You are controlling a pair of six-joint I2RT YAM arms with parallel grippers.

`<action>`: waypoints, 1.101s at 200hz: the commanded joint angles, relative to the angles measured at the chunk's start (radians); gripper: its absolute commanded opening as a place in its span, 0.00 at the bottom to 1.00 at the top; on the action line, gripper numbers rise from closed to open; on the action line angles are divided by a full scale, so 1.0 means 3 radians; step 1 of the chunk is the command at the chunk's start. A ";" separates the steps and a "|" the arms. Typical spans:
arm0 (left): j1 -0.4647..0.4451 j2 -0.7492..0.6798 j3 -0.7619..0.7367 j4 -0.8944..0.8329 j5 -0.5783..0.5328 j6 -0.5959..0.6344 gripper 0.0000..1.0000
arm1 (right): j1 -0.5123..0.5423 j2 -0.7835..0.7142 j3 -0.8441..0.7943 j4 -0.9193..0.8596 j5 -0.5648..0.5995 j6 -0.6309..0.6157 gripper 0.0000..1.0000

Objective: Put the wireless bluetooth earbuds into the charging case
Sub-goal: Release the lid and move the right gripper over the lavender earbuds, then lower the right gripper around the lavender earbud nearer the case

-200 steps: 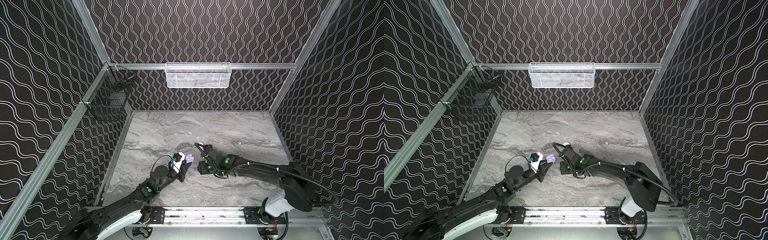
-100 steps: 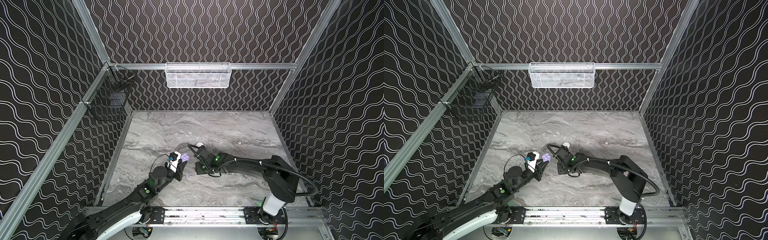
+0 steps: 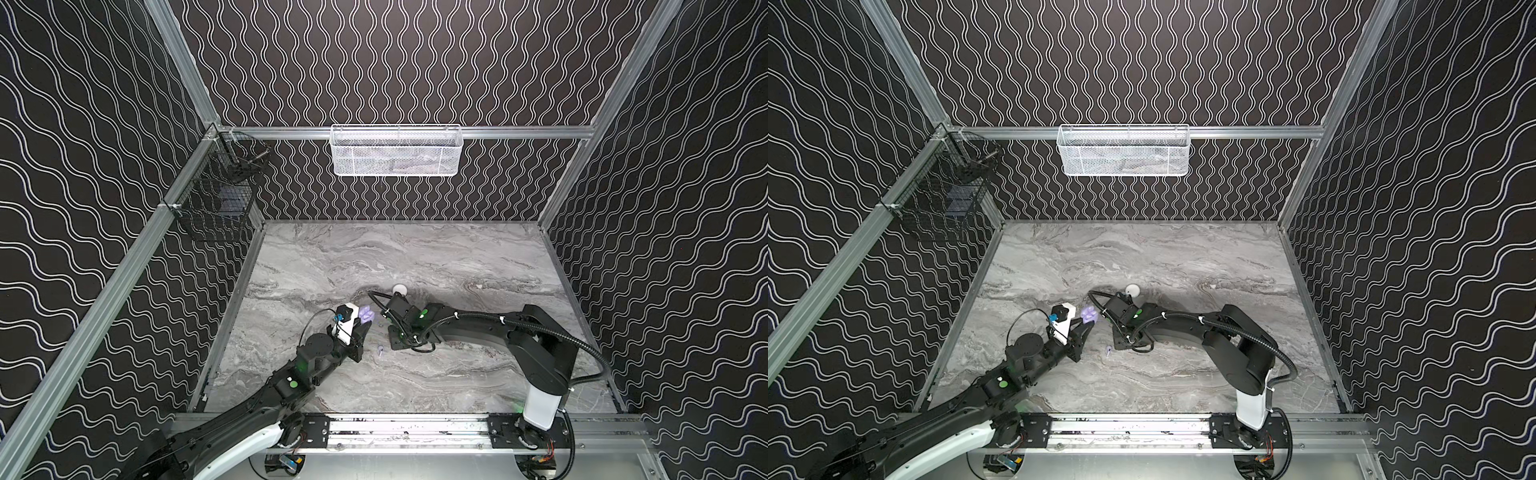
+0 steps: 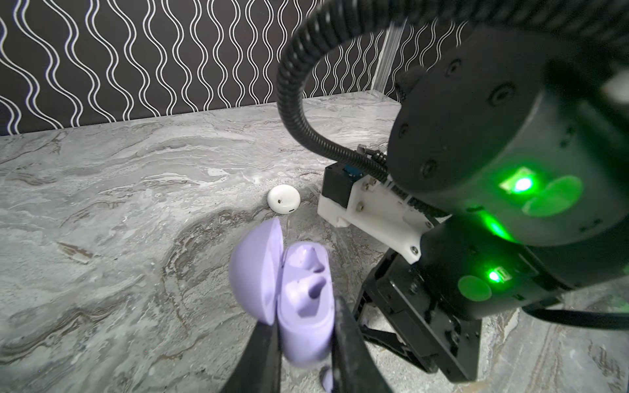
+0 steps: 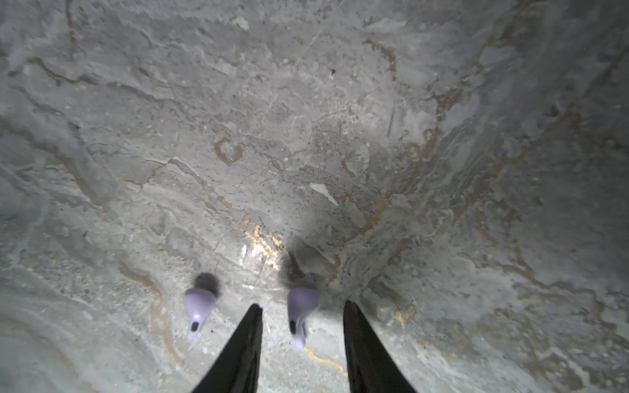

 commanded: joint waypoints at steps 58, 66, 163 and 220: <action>0.0013 0.0029 -0.0009 0.0085 -0.0033 -0.0036 0.00 | 0.0014 0.0106 0.0185 -0.0203 0.0039 -0.0033 0.36; 0.0013 0.0013 -0.0013 0.0071 -0.0042 -0.0040 0.00 | 0.0014 0.0198 0.0190 -0.0207 0.0039 -0.0031 0.35; 0.0013 0.0046 0.0001 0.0086 -0.0022 -0.0032 0.00 | 0.0025 0.0299 0.0286 -0.0296 0.0048 -0.0024 0.32; 0.0013 0.0053 0.0006 0.0085 -0.0010 -0.0031 0.00 | 0.0048 0.0303 0.0318 -0.0411 0.0125 0.0000 0.32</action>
